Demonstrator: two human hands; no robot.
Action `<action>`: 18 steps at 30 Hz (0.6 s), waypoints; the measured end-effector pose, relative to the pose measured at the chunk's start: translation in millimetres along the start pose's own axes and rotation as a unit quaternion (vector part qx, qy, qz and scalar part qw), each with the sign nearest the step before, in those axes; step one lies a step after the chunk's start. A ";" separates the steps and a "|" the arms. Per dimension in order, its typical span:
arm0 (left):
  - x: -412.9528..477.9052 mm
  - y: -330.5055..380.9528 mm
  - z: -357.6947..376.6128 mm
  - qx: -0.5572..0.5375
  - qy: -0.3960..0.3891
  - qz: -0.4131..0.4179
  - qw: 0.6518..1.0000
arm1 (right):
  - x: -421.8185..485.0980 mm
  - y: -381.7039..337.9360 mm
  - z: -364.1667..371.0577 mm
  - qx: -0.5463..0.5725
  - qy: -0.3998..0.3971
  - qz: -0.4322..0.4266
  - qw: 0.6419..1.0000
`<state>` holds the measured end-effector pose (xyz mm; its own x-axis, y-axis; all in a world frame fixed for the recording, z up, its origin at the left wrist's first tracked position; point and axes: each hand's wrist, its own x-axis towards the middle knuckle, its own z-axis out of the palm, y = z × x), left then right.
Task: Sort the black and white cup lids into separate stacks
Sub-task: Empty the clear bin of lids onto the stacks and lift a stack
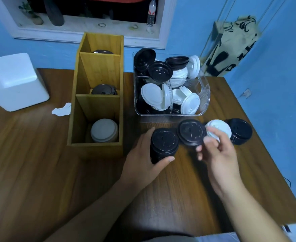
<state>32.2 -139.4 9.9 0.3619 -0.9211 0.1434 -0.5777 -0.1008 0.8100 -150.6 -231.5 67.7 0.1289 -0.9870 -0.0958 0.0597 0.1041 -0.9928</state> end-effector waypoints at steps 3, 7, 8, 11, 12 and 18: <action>0.5 -0.2 1.0 -0.001 0.001 0.000 1.000 | -16.7 26.4 -23.6 0.000 0.033 0.064 0.997; 0.7 0.6 1.8 0.001 0.009 -0.005 1.000 | -17.5 35.2 -36.0 -0.175 -0.005 0.081 0.981; 0.6 0.6 2.0 0.001 0.008 -0.005 1.000 | -16.4 33.4 -39.0 -0.238 -0.025 0.066 0.969; 0.3 0.3 1.8 0.004 0.007 0.000 1.000 | -12.7 24.2 -48.5 -0.487 -0.090 -0.026 0.869; 0.3 -0.1 2.1 0.004 0.008 0.001 1.000 | -11.6 21.7 -49.6 -0.543 -0.098 -0.061 0.832; 1.5 0.9 2.8 0.010 0.020 0.016 1.000 | 2.3 25.2 -33.9 -0.554 -0.196 -0.171 0.791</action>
<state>30.2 -141.9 9.3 0.3714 -0.9086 0.1912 -0.6040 -0.0800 0.7929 -182.4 -235.3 40.0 0.6031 -0.7976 0.0071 -0.7178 -0.5466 -0.4312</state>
